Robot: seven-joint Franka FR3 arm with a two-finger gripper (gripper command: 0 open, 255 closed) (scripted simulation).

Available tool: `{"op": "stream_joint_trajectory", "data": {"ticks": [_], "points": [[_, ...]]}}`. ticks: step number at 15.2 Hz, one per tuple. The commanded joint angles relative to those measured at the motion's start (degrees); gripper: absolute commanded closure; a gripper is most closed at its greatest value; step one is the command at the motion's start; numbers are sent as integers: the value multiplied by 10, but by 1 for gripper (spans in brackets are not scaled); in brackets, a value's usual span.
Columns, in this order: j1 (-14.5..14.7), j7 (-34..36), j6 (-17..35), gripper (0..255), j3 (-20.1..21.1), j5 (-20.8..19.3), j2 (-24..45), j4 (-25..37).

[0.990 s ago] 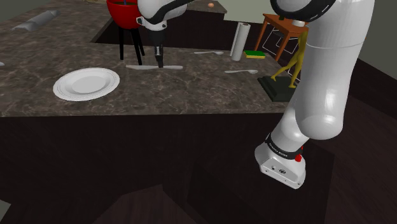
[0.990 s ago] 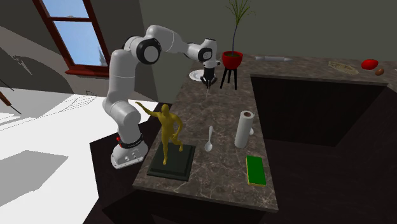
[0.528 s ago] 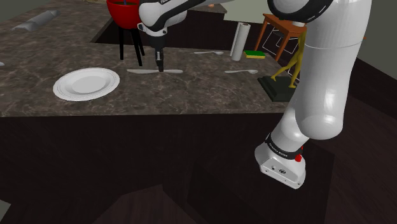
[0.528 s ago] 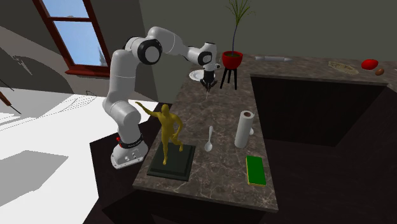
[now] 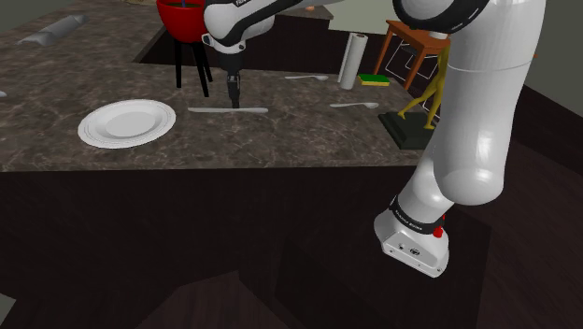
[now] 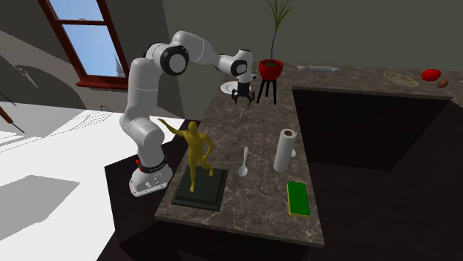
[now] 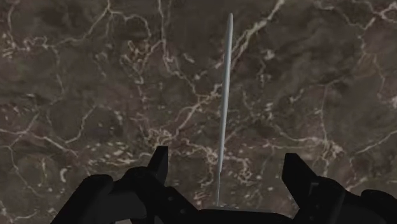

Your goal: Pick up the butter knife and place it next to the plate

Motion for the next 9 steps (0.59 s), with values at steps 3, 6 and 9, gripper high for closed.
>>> {"op": "stream_joint_trajectory", "data": {"ticks": [3, 6, 9], "points": [[1, 1, -34, 0, -1, -2, -12, 23], [1, 2, -66, 0, -1, -4, -20, 46], [1, 2, -66, 0, -1, -4, -20, 46]]}}
